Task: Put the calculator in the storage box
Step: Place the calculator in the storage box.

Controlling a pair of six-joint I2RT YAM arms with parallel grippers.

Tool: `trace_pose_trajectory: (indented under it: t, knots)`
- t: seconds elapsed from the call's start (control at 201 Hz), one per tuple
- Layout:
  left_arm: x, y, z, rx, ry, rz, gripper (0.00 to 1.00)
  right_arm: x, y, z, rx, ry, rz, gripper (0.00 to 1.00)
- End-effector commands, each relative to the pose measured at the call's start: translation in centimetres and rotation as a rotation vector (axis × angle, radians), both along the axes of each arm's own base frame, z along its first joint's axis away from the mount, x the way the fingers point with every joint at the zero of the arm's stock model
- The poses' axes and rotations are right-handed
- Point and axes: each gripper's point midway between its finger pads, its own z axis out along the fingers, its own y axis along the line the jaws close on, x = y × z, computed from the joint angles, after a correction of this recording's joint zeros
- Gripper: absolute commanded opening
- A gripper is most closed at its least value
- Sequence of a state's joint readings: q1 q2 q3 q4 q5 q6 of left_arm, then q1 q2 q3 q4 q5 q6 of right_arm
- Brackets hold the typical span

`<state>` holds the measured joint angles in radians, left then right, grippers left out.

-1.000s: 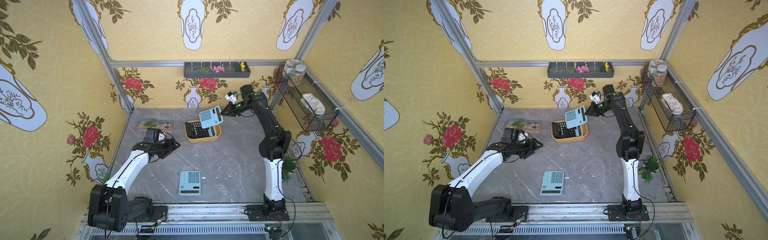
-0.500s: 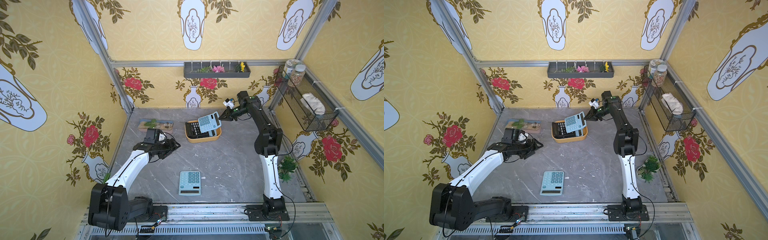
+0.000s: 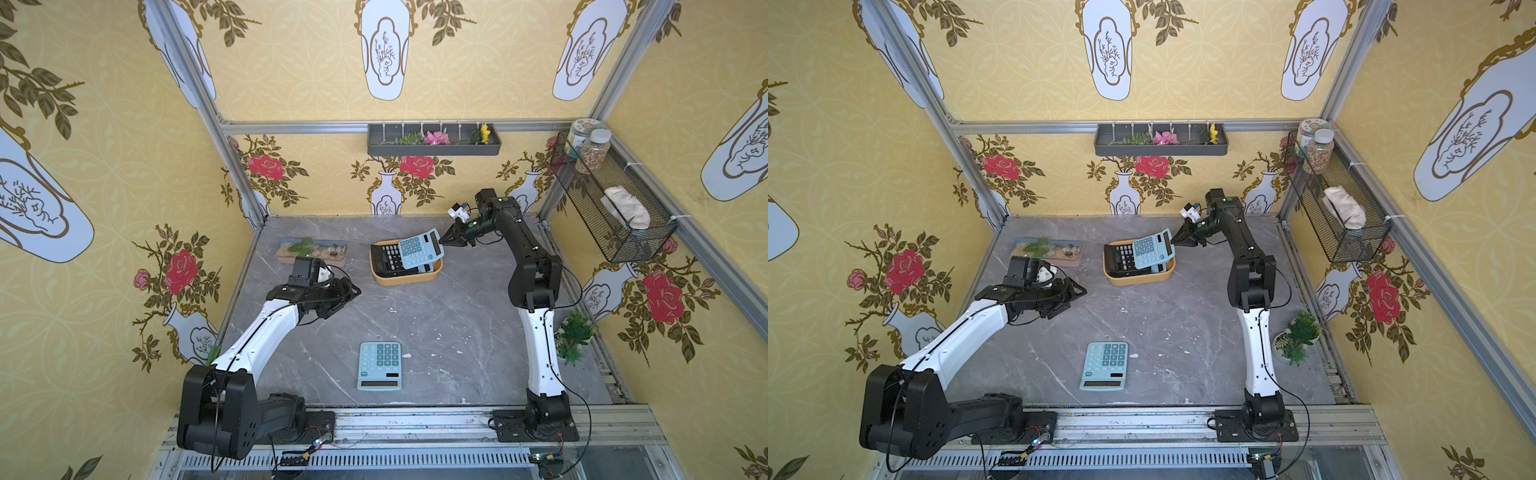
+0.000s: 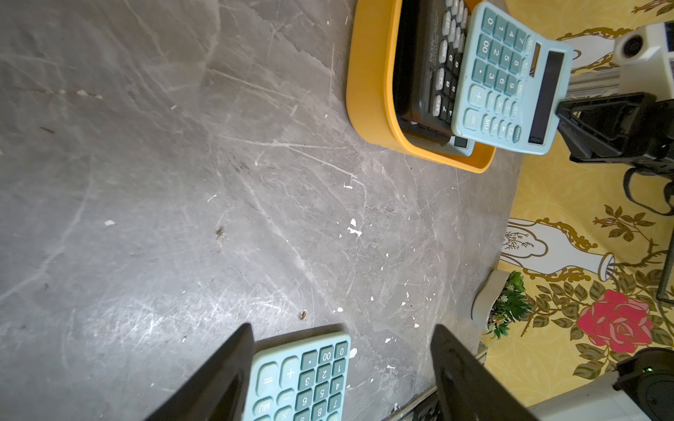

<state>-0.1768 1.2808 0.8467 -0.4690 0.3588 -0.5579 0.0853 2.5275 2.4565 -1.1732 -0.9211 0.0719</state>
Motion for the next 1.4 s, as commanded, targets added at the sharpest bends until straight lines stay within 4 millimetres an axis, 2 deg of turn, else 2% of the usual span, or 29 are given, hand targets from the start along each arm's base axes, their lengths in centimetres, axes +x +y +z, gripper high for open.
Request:
trace_pose_trajectory:
  t: [0.0,0.433,0.503,0.782,1.081,1.399]
  knots:
    - [0.0,0.0,-0.2,0.000,0.002,-0.007,0.78,0.2,0.2,-0.1,0.039,-0.005,0.009,0.00]
    - [0.0,0.0,-0.4,0.006,0.006,-0.008,0.78,0.5,-0.9,-2.5,0.007,0.025,-0.018,0.00]
    - [0.0,0.0,-0.4,0.005,0.005,-0.005,0.78,0.5,-0.9,-2.9,-0.003,0.029,-0.020,0.05]
    - [0.0,0.0,-0.7,0.003,0.008,-0.003,0.78,0.5,-1.3,-4.2,-0.033,0.033,-0.025,0.14]
    - [0.1,-0.1,-0.8,-0.001,0.008,-0.004,0.78,0.9,-1.5,-4.3,-0.046,0.024,-0.038,0.18]
    - [0.0,-0.1,-1.0,-0.003,0.010,-0.003,0.78,0.9,-1.3,-2.8,-0.048,-0.008,-0.038,0.22]
